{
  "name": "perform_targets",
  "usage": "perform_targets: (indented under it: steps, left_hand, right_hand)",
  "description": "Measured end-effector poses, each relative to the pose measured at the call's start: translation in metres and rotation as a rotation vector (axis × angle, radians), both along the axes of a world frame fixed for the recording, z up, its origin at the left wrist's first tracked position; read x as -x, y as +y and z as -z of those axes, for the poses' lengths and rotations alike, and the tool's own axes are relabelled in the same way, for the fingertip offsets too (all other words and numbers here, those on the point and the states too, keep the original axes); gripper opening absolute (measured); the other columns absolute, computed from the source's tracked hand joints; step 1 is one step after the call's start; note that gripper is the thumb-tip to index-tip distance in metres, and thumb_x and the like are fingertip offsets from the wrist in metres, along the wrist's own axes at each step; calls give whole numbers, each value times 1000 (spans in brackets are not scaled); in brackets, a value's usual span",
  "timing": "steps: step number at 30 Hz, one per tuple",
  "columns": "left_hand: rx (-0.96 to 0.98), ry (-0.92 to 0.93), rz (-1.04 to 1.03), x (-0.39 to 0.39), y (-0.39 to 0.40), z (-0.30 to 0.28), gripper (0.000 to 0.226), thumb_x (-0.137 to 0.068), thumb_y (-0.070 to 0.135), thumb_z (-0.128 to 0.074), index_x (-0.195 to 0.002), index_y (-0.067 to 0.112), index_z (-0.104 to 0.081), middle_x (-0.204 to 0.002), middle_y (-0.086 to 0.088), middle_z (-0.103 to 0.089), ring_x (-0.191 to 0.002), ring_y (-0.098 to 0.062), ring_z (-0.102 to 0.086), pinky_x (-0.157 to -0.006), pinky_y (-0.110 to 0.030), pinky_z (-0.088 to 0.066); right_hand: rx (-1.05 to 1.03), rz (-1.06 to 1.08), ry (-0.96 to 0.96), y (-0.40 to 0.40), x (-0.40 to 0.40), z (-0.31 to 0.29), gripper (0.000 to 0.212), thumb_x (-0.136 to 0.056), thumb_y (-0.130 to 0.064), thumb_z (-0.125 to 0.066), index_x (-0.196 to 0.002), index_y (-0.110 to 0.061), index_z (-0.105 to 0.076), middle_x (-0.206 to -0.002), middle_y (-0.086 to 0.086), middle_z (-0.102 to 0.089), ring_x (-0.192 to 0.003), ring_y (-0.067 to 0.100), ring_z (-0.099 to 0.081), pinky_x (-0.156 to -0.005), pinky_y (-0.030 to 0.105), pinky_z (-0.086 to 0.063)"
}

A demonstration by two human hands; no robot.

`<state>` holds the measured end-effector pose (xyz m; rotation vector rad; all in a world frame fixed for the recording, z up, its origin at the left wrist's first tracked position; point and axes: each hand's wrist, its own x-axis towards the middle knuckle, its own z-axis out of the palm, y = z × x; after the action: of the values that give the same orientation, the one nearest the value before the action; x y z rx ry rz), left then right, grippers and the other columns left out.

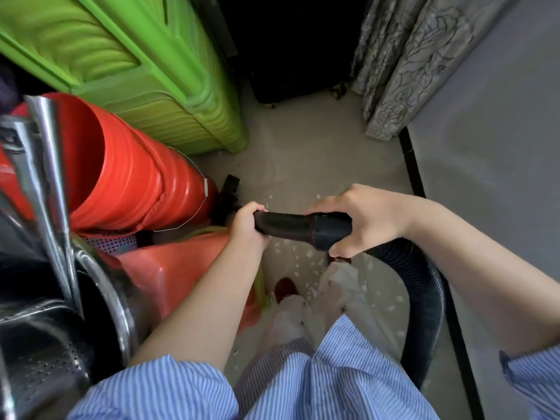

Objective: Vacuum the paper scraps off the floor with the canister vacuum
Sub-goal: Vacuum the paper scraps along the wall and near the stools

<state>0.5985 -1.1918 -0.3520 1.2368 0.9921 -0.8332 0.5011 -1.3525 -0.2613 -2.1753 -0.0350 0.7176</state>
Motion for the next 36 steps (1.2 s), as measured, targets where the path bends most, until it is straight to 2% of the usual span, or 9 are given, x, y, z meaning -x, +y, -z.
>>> perform_targets:
  steps: [6,12,16,20,23,25,28,32,36]
  left_hand:
    - [23,-30,-64,-6,-27,2,31,-90,4,-40,-59,8,-37,-44,-3,-43,-52,-17,-40,-50,-25,-41]
    - [82,-74,-142,-14,-48,0,34,-91,5,-39,-58,11,-35,-39,-1,-42,-42,-15,-44,-56,-26,-39]
    - [70,-60,-136,-25,-62,2,35,-91,4,-39,-57,9,-37,-34,0,-42,-48,-16,-42,-58,-26,-39]
    - [38,-16,-102,-22,-73,9,43,-92,5,-38,-50,8,-40,-30,2,-43,-25,-10,-43,-47,-21,-39]
    - [43,7,-103,-13,-76,9,34,-92,6,-39,-58,10,-35,-31,2,-42,-36,-12,-45,-49,-22,-39]
    - [40,6,-111,-11,-76,7,33,-92,7,-41,-60,11,-36,-31,2,-42,-46,-13,-42,-52,-23,-38]
    - [82,20,-162,-8,-74,-1,32,-92,9,-41,-61,12,-37,-35,2,-42,-39,-11,-43,-53,-21,-39]
    - [202,-90,-310,-8,-73,-11,34,-93,6,-37,-60,13,-35,-48,-2,-40,-55,-13,-37,-61,-22,-37]
    - [266,-135,-429,-24,-73,-11,34,-93,7,-36,-60,13,-32,-46,-3,-42,-56,-14,-38,-62,-25,-38]
  right_hand:
    - [27,-120,-2,-35,-24,-2,50,-70,-25,-74,-117,-22,-58,-87,0,-67,-73,14,-57,-67,26,-45]
    - [31,-199,-30,-59,-40,-4,47,-68,-27,-74,-112,-23,-58,-78,-2,-65,-64,12,-54,-64,29,-46]
    - [14,-169,-9,-68,-49,4,53,-70,-25,-75,-119,-20,-55,-77,-11,-60,-65,8,-50,-60,16,-40]
    - [-40,-86,25,-76,-36,13,57,-71,-22,-75,-124,-23,-54,-92,-5,-65,-75,8,-55,-67,17,-42]
    - [-62,-70,13,-80,-24,15,57,-68,-27,-75,-121,-19,-56,-94,-1,-67,-79,12,-59,-72,27,-46]
    - [-62,-79,2,-80,-22,13,59,-64,-34,-70,-120,-23,-56,-89,-2,-67,-73,10,-57,-68,26,-46]
    - [-48,-86,-29,-81,-21,5,57,-61,-36,-67,-117,-29,-57,-84,-5,-66,-70,10,-57,-65,25,-46]
    - [-27,-118,-76,-87,-34,-13,36,-67,-26,-77,-96,-32,-57,-74,-11,-61,-64,8,-54,-61,21,-42]
    - [93,-146,-125,-89,-61,-22,48,-68,-31,-76,-111,-26,-57,-86,-8,-63,-75,12,-56,-69,28,-46]
